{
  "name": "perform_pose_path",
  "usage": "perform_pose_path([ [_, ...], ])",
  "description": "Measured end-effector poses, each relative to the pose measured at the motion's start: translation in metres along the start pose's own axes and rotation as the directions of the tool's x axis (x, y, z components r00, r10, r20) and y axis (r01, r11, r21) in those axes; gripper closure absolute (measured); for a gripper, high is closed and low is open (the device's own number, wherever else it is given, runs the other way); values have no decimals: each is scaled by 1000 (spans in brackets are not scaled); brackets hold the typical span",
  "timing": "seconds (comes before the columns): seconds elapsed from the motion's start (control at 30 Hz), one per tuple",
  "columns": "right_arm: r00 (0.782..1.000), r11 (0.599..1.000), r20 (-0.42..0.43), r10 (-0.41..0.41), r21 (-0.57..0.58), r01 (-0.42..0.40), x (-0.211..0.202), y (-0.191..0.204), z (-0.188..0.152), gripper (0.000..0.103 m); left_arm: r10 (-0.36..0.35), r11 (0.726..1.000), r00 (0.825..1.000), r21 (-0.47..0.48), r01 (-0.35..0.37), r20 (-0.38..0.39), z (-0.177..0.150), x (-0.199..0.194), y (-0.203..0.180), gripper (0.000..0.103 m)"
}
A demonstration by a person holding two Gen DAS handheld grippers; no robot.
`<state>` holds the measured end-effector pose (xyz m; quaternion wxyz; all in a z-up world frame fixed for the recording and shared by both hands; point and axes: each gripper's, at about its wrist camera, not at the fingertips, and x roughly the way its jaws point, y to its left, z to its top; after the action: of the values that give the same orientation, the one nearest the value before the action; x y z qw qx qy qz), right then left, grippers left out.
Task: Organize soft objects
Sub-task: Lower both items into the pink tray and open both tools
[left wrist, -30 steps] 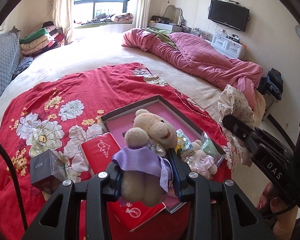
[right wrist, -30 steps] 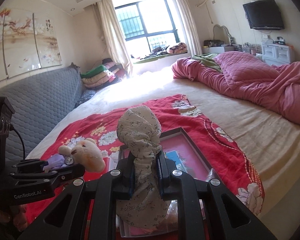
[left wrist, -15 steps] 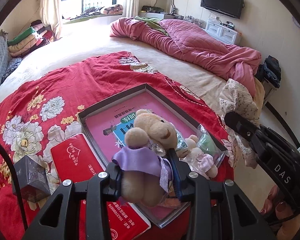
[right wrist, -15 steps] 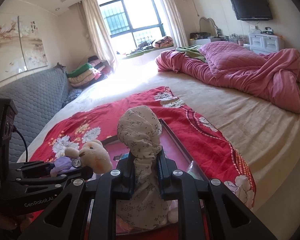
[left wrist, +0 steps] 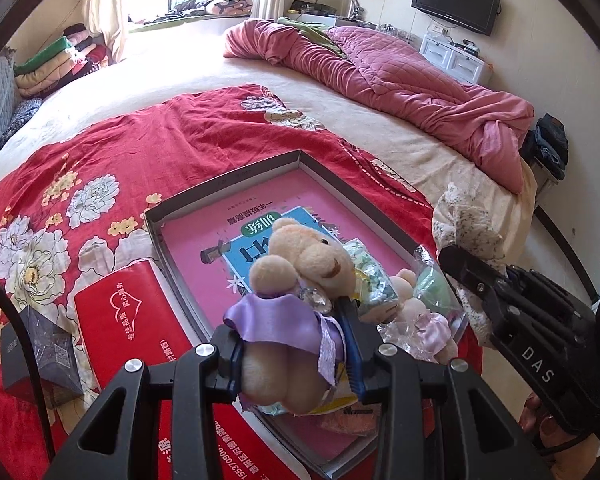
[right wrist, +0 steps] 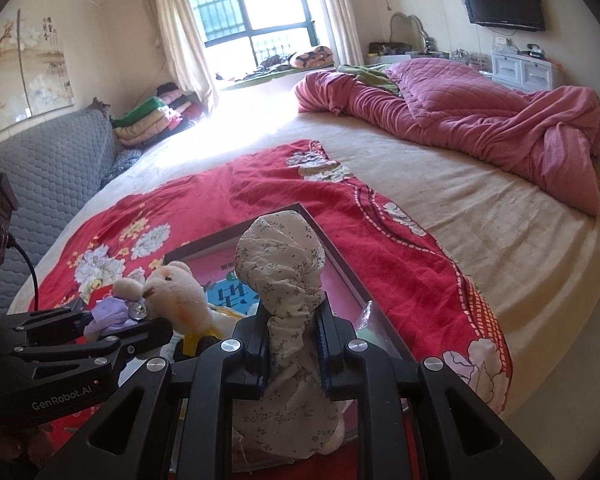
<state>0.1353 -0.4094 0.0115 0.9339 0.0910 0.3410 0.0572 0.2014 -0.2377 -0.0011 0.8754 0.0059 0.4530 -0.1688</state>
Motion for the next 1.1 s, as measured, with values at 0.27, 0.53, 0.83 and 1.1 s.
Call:
perform_pose_path([
  [0.27, 998, 999, -54, -18, -33, 16, 23, 5, -6, 82, -1, 997, 1000, -82, -1, -25, -2, 10, 23, 63],
  [0.53, 994, 997, -105, -17, -82, 8, 39, 15, -13, 72, -8, 996, 998, -90, 2, -59, -5, 23, 24, 62],
  [0.83, 995, 997, -75, 66, -44, -69, 34, 17, -9, 44, -13, 996, 998, -87, 8, -58, -6, 24, 24, 62],
  [1.1, 995, 995, -31, 97, -14, -98, 21, 15, -7, 33, -31, 996, 998, -85, 27, -53, -6, 24, 23, 62],
])
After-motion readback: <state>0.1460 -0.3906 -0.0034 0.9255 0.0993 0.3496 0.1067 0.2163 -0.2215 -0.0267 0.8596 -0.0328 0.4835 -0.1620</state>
